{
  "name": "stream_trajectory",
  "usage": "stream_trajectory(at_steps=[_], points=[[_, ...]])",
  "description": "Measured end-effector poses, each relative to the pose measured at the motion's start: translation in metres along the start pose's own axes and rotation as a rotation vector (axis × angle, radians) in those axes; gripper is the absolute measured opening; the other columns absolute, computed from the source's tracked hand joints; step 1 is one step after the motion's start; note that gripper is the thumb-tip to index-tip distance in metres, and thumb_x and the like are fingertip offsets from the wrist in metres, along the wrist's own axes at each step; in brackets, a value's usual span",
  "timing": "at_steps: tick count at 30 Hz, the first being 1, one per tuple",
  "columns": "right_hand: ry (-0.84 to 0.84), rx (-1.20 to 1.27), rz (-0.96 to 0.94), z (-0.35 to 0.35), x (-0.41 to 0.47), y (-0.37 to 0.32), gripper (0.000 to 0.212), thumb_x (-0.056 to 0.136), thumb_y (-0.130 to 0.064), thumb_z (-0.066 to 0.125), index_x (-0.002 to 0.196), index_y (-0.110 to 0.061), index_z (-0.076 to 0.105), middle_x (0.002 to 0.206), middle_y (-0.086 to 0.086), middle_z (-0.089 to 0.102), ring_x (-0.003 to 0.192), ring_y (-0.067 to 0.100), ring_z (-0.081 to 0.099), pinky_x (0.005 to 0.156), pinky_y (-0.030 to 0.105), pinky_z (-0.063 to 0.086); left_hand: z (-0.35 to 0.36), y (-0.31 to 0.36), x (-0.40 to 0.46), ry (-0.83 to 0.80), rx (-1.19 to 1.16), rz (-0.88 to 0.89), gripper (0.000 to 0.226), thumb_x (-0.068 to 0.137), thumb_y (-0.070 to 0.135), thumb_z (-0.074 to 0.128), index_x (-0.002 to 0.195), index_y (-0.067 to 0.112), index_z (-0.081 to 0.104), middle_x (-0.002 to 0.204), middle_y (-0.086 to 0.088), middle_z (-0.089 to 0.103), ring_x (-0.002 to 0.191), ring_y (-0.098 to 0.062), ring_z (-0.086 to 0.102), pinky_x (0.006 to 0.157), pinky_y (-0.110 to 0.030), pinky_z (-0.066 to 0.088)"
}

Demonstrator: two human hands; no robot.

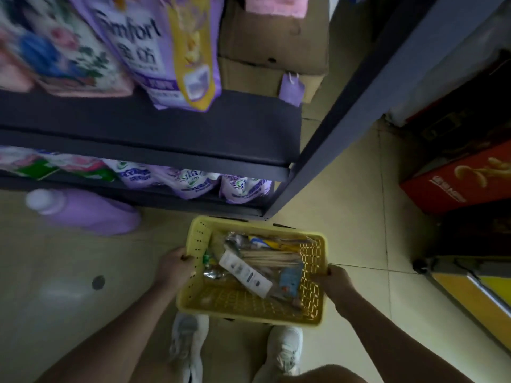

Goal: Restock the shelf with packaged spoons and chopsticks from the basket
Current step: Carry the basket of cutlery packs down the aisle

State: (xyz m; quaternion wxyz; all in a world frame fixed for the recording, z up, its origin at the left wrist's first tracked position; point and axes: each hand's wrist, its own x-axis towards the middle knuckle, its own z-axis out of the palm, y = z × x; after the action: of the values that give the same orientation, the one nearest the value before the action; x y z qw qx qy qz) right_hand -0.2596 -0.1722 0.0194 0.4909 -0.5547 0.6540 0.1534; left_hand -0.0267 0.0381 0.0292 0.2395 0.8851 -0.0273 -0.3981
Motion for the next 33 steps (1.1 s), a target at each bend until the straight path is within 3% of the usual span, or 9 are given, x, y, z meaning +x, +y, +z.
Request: stream_trajectory(at_steps=[4, 6, 14, 16, 19, 23, 28, 31, 33], points=[[-0.01, -0.146, -0.136, -0.042, -0.096, -0.065, 0.014, 0.077, -0.002, 0.053, 0.083, -0.01, 0.062, 0.08, 0.011, 0.065, 0.074, 0.027, 0.061, 0.064, 0.036, 0.047, -0.074, 0.026, -0.091, 0.032, -0.032, -0.111, 0.021, 0.088, 0.016, 0.052, 0.082, 0.0, 0.064, 0.085, -0.021, 0.067, 0.077, -0.031, 0.063, 0.068, -0.032, 0.047], [-0.03, -0.229, -0.225, -0.057, -0.145, -0.102, 0.011, 0.076, -0.007, 0.053, 0.076, -0.017, 0.058, 0.078, 0.008, 0.065, 0.074, 0.027, 0.062, 0.062, 0.034, 0.047, -0.113, 0.036, -0.135, 0.058, -0.068, -0.199, 0.027, 0.09, 0.02, 0.05, 0.085, -0.003, 0.063, 0.092, -0.019, 0.062, 0.086, -0.033, 0.062, 0.072, -0.035, 0.046], [-0.221, -0.497, -0.507, -0.035, -0.334, -0.203, 0.017, 0.074, -0.028, 0.06, 0.083, -0.014, 0.066, 0.083, 0.011, 0.068, 0.079, 0.031, 0.064, 0.064, 0.037, 0.047, -0.261, -0.016, -0.302, 0.281, -0.343, -0.319, 0.04, 0.091, 0.03, 0.052, 0.099, -0.007, 0.064, 0.098, -0.025, 0.067, 0.09, -0.036, 0.065, 0.079, -0.042, 0.05], [-0.277, -0.535, -0.601, -0.002, -0.369, -0.229, 0.013, 0.078, -0.024, 0.061, 0.07, -0.014, 0.061, 0.071, 0.009, 0.063, 0.073, 0.03, 0.061, 0.064, 0.042, 0.047, -0.296, -0.043, -0.327, 0.37, -0.406, -0.341, 0.041, 0.091, 0.032, 0.051, 0.1, -0.006, 0.064, 0.097, -0.024, 0.068, 0.088, -0.036, 0.065, 0.078, -0.043, 0.052], [-0.329, -0.528, -0.689, 0.065, -0.427, -0.272, 0.015, 0.076, -0.024, 0.066, 0.072, -0.01, 0.062, 0.069, 0.005, 0.062, 0.069, 0.024, 0.06, 0.059, 0.033, 0.049, -0.353, -0.094, -0.349, 0.495, -0.511, -0.356, 0.035, 0.09, 0.026, 0.052, 0.1, -0.006, 0.064, 0.095, -0.025, 0.068, 0.086, -0.037, 0.065, 0.079, -0.043, 0.053], [-0.352, -0.56, -0.844, 0.164, -0.523, -0.317, 0.032, 0.082, -0.014, 0.064, 0.057, -0.019, 0.044, 0.058, -0.002, 0.048, 0.056, 0.013, 0.046, 0.049, 0.027, 0.032, -0.435, -0.169, -0.37, 0.599, -0.652, -0.37, 0.031, 0.09, 0.023, 0.052, 0.089, -0.005, 0.064, 0.085, -0.021, 0.067, 0.081, -0.038, 0.065, 0.073, -0.042, 0.053], [-0.401, -0.606, -0.91, 0.297, -0.599, -0.352, 0.009, 0.073, -0.012, 0.067, 0.069, -0.018, 0.061, 0.074, 0.01, 0.065, 0.077, 0.029, 0.063, 0.069, 0.038, 0.051, -0.538, -0.261, -0.385, 0.648, -0.623, -0.41, 0.023, 0.09, 0.02, 0.049, 0.084, 0.001, 0.061, 0.079, -0.017, 0.063, 0.07, -0.029, 0.06, 0.06, -0.032, 0.046], [-0.425, -0.613, -0.958, 0.371, -0.627, -0.378, 0.023, 0.057, -0.024, 0.064, 0.074, -0.008, 0.064, 0.074, 0.013, 0.068, 0.075, 0.031, 0.065, 0.066, 0.038, 0.053, -0.592, -0.31, -0.381, 0.694, -0.669, -0.455, 0.023, 0.087, 0.019, 0.051, 0.092, 0.001, 0.064, 0.088, -0.02, 0.068, 0.079, -0.033, 0.064, 0.072, -0.041, 0.054], [-0.455, -0.624, -0.981, 0.42, -0.651, -0.399, 0.021, 0.065, -0.023, 0.065, 0.075, -0.004, 0.061, 0.076, 0.015, 0.067, 0.074, 0.033, 0.065, 0.06, 0.039, 0.052, -0.628, -0.34, -0.373, 0.723, -0.708, -0.468, 0.022, 0.086, 0.017, 0.053, 0.094, 0.001, 0.065, 0.09, -0.019, 0.069, 0.082, -0.034, 0.066, 0.078, -0.045, 0.056]])
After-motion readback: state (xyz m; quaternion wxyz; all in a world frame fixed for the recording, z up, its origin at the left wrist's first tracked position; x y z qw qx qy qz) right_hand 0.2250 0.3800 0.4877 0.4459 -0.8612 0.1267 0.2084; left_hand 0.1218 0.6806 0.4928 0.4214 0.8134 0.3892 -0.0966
